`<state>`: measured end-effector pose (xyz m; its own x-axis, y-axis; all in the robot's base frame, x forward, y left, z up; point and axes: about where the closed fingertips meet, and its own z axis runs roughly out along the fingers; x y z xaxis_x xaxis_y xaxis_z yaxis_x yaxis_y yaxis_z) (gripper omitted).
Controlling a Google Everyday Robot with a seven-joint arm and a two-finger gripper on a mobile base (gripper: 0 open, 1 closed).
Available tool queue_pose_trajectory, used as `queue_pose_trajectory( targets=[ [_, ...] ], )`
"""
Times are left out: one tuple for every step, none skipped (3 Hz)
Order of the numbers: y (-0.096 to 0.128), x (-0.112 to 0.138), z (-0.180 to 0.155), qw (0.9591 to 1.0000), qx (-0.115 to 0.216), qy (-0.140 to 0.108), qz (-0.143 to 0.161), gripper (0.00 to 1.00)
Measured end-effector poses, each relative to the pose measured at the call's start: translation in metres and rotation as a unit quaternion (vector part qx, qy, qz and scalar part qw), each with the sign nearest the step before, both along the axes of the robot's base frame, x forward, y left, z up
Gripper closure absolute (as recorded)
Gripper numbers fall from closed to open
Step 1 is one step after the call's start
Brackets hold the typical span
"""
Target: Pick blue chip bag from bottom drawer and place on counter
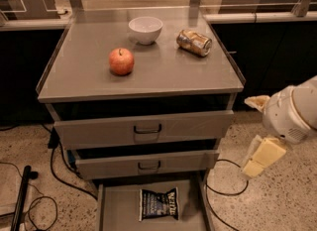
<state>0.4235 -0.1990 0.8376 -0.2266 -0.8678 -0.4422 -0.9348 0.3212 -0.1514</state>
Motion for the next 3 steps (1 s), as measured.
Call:
queue_pose_trajectory(
  targets=[
    [0.0009, -0.0029, -0.0504, 0.9993, 0.033, -0.019, 0.008, 0.0],
    [0.0015, -0.0032, -0.0489, 0.9993, 0.033, -0.017, 0.008, 0.0],
    [0.0041, -0.0035, -0.053, 0.9992, 0.036, -0.013, 0.01, 0.0]
  ],
)
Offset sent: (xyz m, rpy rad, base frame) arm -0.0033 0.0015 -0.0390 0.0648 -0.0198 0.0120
